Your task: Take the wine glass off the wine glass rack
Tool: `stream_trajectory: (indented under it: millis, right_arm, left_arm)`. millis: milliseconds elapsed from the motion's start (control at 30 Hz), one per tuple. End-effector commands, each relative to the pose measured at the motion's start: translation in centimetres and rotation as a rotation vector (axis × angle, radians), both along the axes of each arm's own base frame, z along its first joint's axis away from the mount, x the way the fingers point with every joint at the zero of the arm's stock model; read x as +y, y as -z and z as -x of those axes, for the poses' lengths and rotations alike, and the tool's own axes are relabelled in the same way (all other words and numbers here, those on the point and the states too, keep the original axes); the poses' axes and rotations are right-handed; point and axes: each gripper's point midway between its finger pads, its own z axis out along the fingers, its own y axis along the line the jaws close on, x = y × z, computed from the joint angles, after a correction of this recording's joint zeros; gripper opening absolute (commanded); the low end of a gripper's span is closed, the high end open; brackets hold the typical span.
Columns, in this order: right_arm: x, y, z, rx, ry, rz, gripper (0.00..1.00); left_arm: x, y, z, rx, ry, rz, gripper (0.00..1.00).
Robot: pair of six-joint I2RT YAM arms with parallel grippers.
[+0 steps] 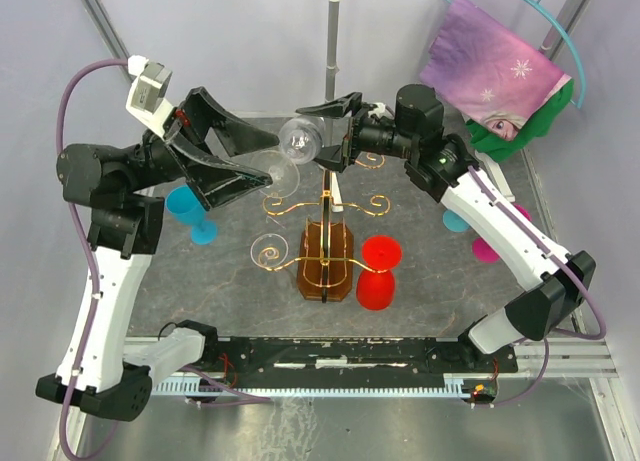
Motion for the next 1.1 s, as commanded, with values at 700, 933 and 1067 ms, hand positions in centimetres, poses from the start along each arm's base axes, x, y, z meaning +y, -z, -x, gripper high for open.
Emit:
stream_trajectory:
  millis: [700, 933, 1067]
  right_arm:
    - [-9.8, 1.1, -5.6, -0.138, 0.160, 0.100, 0.64]
    - [-14.7, 2.9, -9.2, -0.206, 0.253, 0.242, 0.64]
    - [-17.8, 4.3, -11.8, -0.233, 0.323, 0.337, 0.63]
  left_arm:
    - [8.9, -2.0, -6.4, 0.076, -0.864, 0.141, 0.99]
    - [9.2, -1.7, -5.9, 0.087, -0.874, 0.135, 0.99]
    - [9.3, -1.4, -5.5, 0.096, -0.876, 0.130, 0.99]
